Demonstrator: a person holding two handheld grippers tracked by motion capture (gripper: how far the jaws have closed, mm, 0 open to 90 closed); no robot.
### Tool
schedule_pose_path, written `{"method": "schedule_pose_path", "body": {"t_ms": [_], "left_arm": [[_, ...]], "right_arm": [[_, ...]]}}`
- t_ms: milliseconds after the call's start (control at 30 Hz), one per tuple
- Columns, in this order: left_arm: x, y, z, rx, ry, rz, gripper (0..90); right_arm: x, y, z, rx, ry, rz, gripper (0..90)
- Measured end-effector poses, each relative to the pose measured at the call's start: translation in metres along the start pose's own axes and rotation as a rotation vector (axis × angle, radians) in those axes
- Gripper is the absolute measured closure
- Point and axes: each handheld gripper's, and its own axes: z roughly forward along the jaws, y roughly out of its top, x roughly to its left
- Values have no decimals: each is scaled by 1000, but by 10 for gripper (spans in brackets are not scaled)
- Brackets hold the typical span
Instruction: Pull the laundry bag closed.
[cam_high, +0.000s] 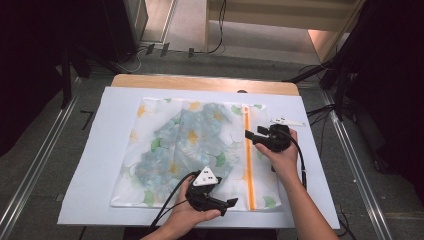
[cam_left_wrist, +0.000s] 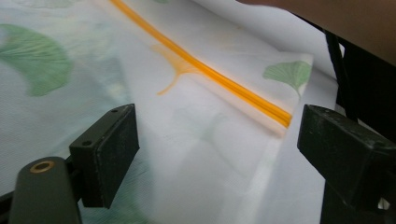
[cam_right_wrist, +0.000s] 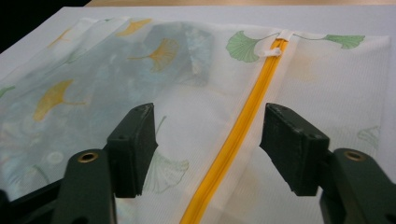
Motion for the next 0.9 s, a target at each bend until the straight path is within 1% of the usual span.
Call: {"method": "schedule_pose_path", "body": {"t_ms": [33,67,100,133,167,200,333,367,400,433,500,533,600,633,700,733,767,833,900], "left_arm": [[3,-1,-4,-1,7,0,97],[6,-1,-7,-3,-1,4,78],[9,-2,-10,-4,7,4,55],[12,-3,-13,-2,17,11,53],[15,-4,-17,-6,10,7,42],[19,-4,-21,-9,13,1,34],[35,-7,-41,-38,42,-14,33],[39,-7,-45,-43,48,-19,33],[45,-7,-52,-52,59,-19,33],[48,-7,-57,-59,68,-17,33],[58,-9,-69,-71,101,-8,33],[64,-10,-75,-74,120,-3,34],[75,-13,-87,-78,153,-20,34],[79,-15,-93,-89,165,-32,34],[88,-22,-106,-95,204,-34,34],[90,-25,-110,-96,211,-33,34],[92,-29,-117,-92,231,-32,34],[97,-34,-126,-86,244,-34,33],[102,-38,-137,-84,273,-29,34]], "right_arm": [[1,-2,-3,-3,7,0,338],[2,-5,-6,0,15,3,318],[3,-8,-9,5,24,0,304],[5,-12,-12,11,24,-11,297],[6,-16,-15,21,30,-21,296],[7,-20,-18,29,36,-24,296],[10,-35,-34,39,49,-26,295],[11,-39,-40,33,48,-30,295],[11,-42,-43,25,52,-35,296],[12,-45,-49,28,60,-32,296],[11,-50,-57,27,58,-36,296],[11,-53,-62,28,58,-31,296],[9,-60,-71,22,51,-30,297],[8,-62,-75,18,51,-23,297],[7,-66,-84,17,43,-28,298],[6,-69,-89,17,34,-23,298],[5,-71,-92,15,33,-28,298],[4,-74,-99,11,25,-22,301],[1,-78,-106,6,19,-15,300]]}}
